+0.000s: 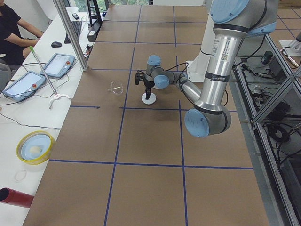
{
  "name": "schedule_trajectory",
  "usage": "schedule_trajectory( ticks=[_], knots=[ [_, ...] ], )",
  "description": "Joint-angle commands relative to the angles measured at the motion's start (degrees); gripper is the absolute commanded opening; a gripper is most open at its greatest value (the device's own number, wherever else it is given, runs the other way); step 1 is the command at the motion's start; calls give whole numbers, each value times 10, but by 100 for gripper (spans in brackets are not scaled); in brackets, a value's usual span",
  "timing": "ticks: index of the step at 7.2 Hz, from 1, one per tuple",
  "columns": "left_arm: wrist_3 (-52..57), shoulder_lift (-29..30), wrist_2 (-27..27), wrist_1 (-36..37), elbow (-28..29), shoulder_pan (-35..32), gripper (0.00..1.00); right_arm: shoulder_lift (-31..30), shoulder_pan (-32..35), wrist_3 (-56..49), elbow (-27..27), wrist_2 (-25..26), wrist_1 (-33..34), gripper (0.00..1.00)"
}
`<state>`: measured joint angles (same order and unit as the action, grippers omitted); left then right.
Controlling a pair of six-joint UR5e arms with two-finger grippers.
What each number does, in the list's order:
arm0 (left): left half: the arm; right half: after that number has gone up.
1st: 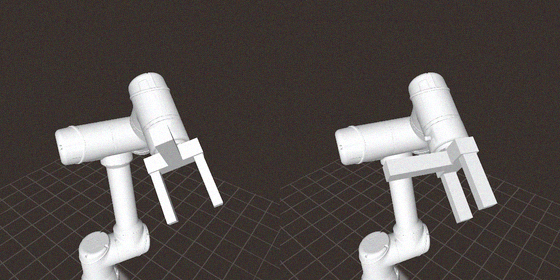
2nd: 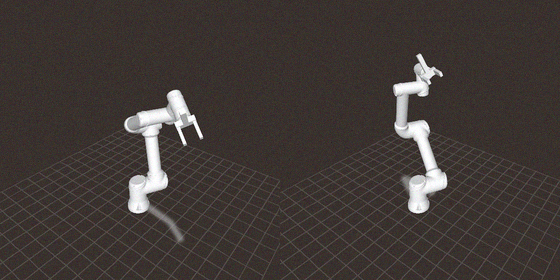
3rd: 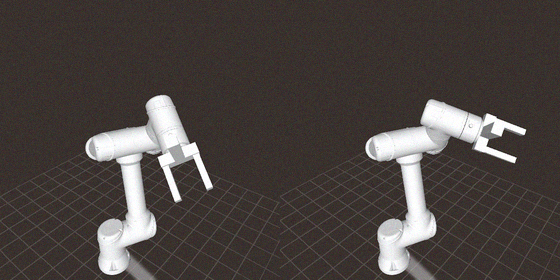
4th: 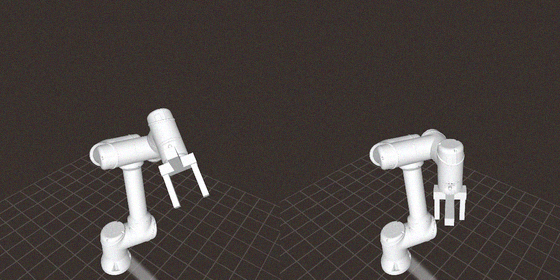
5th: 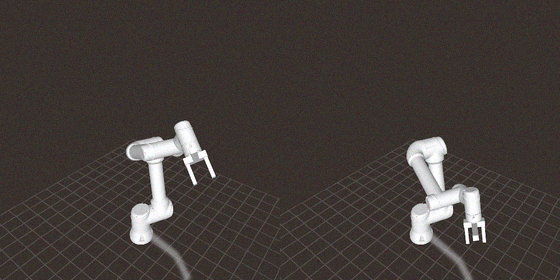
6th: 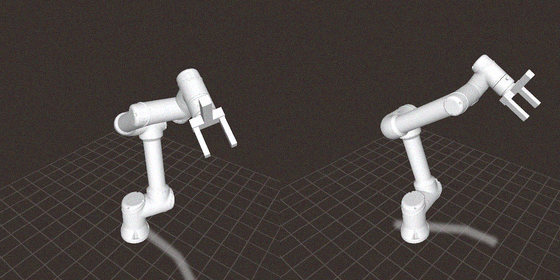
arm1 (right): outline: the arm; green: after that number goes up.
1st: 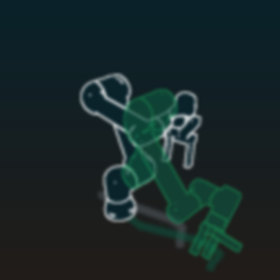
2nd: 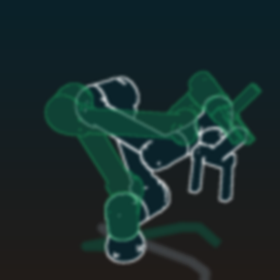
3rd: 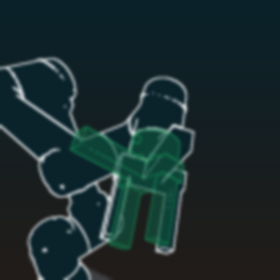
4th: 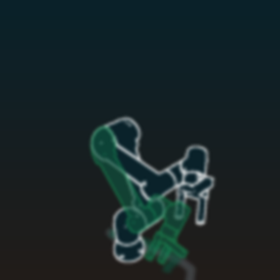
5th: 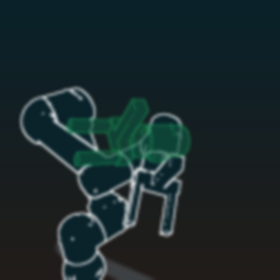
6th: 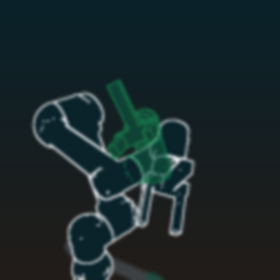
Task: Remove funnel from cup
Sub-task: 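Move the left gripper to the white lid and grasp its knob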
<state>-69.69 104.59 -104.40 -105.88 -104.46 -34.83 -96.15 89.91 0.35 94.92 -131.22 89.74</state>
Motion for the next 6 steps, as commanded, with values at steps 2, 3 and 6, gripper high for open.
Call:
schedule_trajectory(
  ticks=[2, 3, 6],
  knots=[
    [0, -3, -21, -3, 1, -1, 48, 0, 0, 0, 0, 0, 0, 100],
    [0, -3, -21, -3, 1, -1, 37, 0, 0, 0, 0, 0, 0, 100],
    [-2, -4, -20, 1, -12, -3, 6, 0, 0, 0, 0, 0, 0, 100]
  ],
)
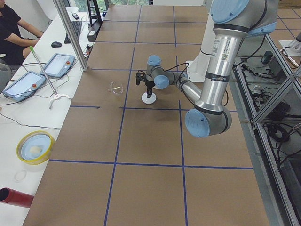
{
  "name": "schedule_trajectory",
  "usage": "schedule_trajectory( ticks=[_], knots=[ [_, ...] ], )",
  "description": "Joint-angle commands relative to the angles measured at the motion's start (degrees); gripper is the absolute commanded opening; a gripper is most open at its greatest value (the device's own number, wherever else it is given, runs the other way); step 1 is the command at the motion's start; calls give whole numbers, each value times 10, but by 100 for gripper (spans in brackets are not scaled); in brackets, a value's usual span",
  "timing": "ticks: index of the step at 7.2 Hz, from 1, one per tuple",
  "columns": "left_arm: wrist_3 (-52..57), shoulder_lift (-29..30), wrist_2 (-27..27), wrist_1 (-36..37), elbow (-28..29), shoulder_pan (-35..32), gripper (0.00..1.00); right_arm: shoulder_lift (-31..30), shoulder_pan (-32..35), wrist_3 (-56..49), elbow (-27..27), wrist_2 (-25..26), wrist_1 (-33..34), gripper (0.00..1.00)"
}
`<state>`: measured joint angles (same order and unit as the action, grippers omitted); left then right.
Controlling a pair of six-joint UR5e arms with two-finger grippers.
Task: Remove funnel from cup
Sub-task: 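Move the left gripper to the white lid and grasp its knob, then lift the white lid and carry it over the mug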
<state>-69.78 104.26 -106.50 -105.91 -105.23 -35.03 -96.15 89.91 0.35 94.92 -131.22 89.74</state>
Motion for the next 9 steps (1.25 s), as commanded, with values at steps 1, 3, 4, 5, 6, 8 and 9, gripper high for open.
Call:
schedule_trajectory(
  ticks=[1, 3, 4, 5, 6, 8, 9],
  knots=[
    [-2, 0, 1, 4, -10, -5, 0, 0, 0, 0, 0, 0, 0, 100],
    [2, -14, 0, 62, -78, -18, 0, 0, 0, 0, 0, 0, 0, 100],
    [3, -8, -10, 124, -123, -50, 0, 0, 0, 0, 0, 0, 0, 100],
    [3, 7, -26, 187, -166, -84, 0, 0, 0, 0, 0, 0, 0, 100],
    [1, 39, -50, 250, -196, -84, 0, 0, 0, 0, 0, 0, 0, 100],
    [-59, 152, -74, 350, -168, -56, 0, 0, 0, 0, 0, 0, 0, 100],
    [-77, 171, -71, 349, -148, -24, 0, 0, 0, 0, 0, 0, 0, 100]
  ],
)
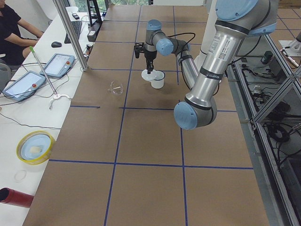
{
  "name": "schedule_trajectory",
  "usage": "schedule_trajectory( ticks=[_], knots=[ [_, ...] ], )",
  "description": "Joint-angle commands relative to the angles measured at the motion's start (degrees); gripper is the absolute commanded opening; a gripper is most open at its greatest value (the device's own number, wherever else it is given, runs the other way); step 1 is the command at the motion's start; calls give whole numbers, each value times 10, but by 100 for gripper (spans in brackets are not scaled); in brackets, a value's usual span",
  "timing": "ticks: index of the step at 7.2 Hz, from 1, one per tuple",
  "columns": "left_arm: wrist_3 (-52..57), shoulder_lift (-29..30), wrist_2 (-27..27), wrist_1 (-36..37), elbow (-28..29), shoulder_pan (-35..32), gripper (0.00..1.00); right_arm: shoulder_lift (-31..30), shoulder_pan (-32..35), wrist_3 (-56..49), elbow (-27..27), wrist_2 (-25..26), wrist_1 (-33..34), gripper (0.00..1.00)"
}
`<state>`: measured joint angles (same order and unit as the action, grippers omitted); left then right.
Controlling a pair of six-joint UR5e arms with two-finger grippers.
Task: Remove funnel from cup
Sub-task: 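Lift the white lid and carry it over the mug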
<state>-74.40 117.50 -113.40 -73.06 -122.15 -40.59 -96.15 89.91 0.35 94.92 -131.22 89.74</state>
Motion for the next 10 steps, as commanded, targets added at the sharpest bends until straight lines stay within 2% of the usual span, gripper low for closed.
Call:
schedule_trajectory(
  ticks=[1, 3, 10],
  knots=[
    [-43, 68, -1, 21, 54, 52, 0, 0, 0, 0, 0, 0, 0, 100],
    [-44, 92, 1, 13, 109, 53, 0, 0, 0, 0, 0, 0, 0, 100],
    [-75, 85, 18, -7, 111, 71, 0, 0, 0, 0, 0, 0, 0, 100]
  ],
)
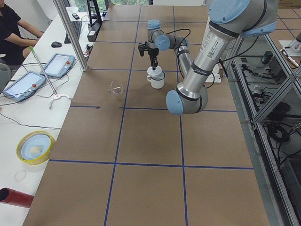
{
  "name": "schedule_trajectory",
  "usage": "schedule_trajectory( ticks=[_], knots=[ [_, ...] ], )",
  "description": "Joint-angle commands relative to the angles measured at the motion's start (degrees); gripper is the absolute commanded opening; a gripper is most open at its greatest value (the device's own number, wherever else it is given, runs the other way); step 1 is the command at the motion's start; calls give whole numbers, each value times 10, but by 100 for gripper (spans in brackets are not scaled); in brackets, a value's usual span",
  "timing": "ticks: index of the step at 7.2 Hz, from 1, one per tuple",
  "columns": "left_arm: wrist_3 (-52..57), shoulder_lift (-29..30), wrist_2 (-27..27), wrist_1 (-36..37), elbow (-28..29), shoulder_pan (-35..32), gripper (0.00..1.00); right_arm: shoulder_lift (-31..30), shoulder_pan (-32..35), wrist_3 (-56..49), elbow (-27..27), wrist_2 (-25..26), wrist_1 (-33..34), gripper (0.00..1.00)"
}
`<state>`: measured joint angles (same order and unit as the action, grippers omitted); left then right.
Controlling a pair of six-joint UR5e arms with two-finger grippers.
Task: Remove funnel from cup
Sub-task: 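Lift the white lid and carry it over the mug, then lower the lid onto the mug opening with the left gripper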
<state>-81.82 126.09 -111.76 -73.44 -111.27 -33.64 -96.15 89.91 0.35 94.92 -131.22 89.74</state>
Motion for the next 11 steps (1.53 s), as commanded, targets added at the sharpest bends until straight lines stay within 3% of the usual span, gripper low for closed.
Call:
schedule_trajectory(
  ticks=[1, 11],
  knots=[
    [0, -10, 1, -8, 1, 2, 0, 0, 0, 0, 0, 0, 0, 100],
    [-4, -22, 1, -24, -10, 9, 0, 0, 0, 0, 0, 0, 0, 100]
  ],
)
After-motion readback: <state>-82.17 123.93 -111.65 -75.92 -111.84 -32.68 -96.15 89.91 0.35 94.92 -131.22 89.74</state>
